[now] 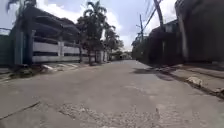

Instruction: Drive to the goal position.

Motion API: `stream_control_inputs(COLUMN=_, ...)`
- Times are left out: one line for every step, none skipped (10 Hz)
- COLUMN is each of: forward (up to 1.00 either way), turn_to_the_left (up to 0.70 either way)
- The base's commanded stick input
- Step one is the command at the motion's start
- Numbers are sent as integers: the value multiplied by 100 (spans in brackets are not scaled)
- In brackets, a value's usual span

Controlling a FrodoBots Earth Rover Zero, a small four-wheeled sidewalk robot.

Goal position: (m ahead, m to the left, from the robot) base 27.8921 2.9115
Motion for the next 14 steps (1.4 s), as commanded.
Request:
stream_control_inputs(forward=100, turn_to_the_left=0)
stream_control_inputs(forward=100, turn_to_the_left=0)
stream_control_inputs(forward=100, turn_to_the_left=0)
stream_control_inputs(forward=100, turn_to_the_left=0)
stream_control_inputs(forward=100, turn_to_the_left=0)
stream_control_inputs(forward=100, turn_to_the_left=0)
stream_control_inputs(forward=100, turn_to_the_left=0)
stream_control_inputs(forward=100, turn_to_the_left=0)
stream_control_inputs(forward=100, turn_to_the_left=0)
stream_control_inputs(forward=100, turn_to_the_left=0)
stream_control_inputs(forward=100, turn_to_the_left=0)
stream_control_inputs(forward=100, turn_to_the_left=0)
stream_control_inputs(forward=100, turn_to_the_left=0)
stream_control_inputs(forward=100, turn_to_the_left=0)
